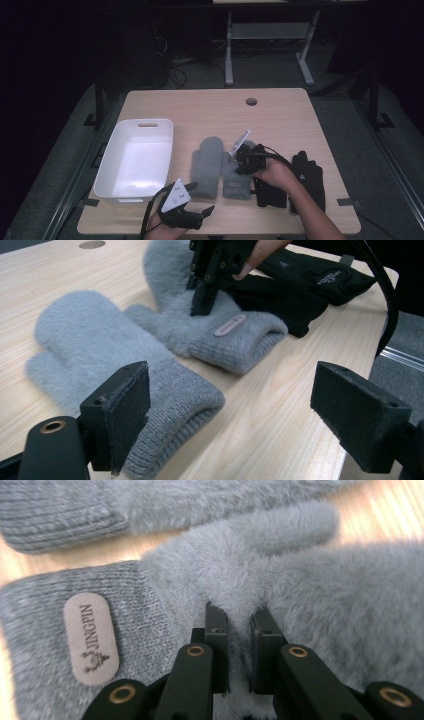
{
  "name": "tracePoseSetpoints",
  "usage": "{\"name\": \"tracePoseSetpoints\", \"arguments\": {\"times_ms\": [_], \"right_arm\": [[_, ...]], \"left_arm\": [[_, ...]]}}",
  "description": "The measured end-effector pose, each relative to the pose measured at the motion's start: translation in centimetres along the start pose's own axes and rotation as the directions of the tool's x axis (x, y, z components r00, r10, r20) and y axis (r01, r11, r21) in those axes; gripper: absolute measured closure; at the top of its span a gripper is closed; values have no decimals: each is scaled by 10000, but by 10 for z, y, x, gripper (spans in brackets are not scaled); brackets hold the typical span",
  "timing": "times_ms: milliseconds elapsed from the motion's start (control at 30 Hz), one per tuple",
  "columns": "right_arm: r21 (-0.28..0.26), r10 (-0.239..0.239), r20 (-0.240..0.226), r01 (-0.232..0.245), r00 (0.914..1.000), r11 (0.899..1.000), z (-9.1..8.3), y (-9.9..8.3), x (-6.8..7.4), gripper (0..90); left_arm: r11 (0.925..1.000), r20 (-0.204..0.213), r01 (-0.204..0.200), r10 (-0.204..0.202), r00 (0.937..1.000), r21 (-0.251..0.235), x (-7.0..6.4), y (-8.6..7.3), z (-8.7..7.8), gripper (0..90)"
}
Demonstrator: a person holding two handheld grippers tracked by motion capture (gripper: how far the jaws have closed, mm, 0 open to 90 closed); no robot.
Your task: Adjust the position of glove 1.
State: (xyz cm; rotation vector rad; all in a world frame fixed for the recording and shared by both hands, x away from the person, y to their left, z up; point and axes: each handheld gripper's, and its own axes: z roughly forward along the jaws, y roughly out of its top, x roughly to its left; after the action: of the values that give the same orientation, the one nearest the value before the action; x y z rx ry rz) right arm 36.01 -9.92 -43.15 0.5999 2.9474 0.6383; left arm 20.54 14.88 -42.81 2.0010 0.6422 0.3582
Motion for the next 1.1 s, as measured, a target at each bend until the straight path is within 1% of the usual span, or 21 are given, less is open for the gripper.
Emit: {"name": "tracePoseSetpoints", "arguments": {"times_ms": [100,167,200,267,300,400,433,467,500,533,567,600,633,733,800,867,933,1000,1033,1067,1100], "right_arm": [[-26,-3,25,3,10000,10000,-3,0,1,825],[-159,83,71,-82,9999,9998,-11,-2,2,829],[-217,208,63,-207,9998,9996,-13,-3,2,829],[-290,218,61,-216,9997,9993,-16,-4,1,829],[-320,308,48,-306,9995,9990,-18,-5,1,829],[-643,533,100,-525,9985,9965,-30,-8,1,831],[-643,533,100,-525,9985,9965,-30,-8,1,831],[-783,572,109,-562,9983,9953,-37,-9,2,831],[-783,572,109,-562,9983,9953,-37,-9,2,831],[-927,611,134,-596,9980,9939,-45,-8,2,830],[-927,611,134,-596,9980,9939,-45,-8,2,830],[-1073,619,132,-601,9980,9924,-53,-7,3,830],[-1073,619,132,-601,9980,9924,-53,-7,3,830],[-1186,689,200,-661,9974,9907,-63,-3,4,830],[-1308,693,201,-661,9974,9892,-69,3,5,830],[-1354,679,211,-644,9975,9887,-71,8,6,829],[-1403,668,220,-631,9975,9881,-72,11,7,829],[-1417,597,152,-570,9981,9883,-74,18,7,829],[-1410,509,134,-485,9986,9888,-74,27,8,829],[-1410,509,134,-485,9986,9888,-74,27,8,829],[-1385,453,124,-432,9989,9894,-74,31,9,829]], "left_arm": [[10000,-8,83,-83,10000,-50,1,0,-1,159],[9999,-39,109,-110,9999,-49,2,0,-1,159],[9999,-38,128,-129,9999,-58,2,0,-1,159],[9999,-35,136,-136,9999,-72,2,0,-1,159],[9999,-41,137,-137,9999,-96,2,0,-2,159],[9997,-47,162,-163,9999,-155,1,0,-3,159],[9997,-50,176,-177,9998,-182,1,1,-3,159],[9997,-51,179,-180,9998,-160,1,1,-4,159],[9997,-63,177,-178,9998,-164,1,1,-4,159],[9998,-75,177,-177,9998,-91,1,1,-5,159],[9998,-75,177,-177,9998,-91,1,1,-5,159],[9995,-69,272,-273,9996,-144,2,1,-6,159],[9995,-69,272,-273,9996,-144,2,1,-6,159],[9990,-76,389,-391,9992,-228,2,1,-7,158],[9984,-92,452,-456,9989,-353,2,2,-8,158],[9975,-124,585,-590,9982,-394,1,2,-9,158],[9973,-122,606,-611,9981,-418,2,2,-10,158],[9973,-177,598,-606,9980,-427,2,3,-11,158],[9973,-200,591,-600,9980,-444,2,3,-13,158],[9973,-200,591,-600,9980,-444,2,3,-13,158],[9972,-196,604,-613,9979,-445,2,4,-13,158]]}}
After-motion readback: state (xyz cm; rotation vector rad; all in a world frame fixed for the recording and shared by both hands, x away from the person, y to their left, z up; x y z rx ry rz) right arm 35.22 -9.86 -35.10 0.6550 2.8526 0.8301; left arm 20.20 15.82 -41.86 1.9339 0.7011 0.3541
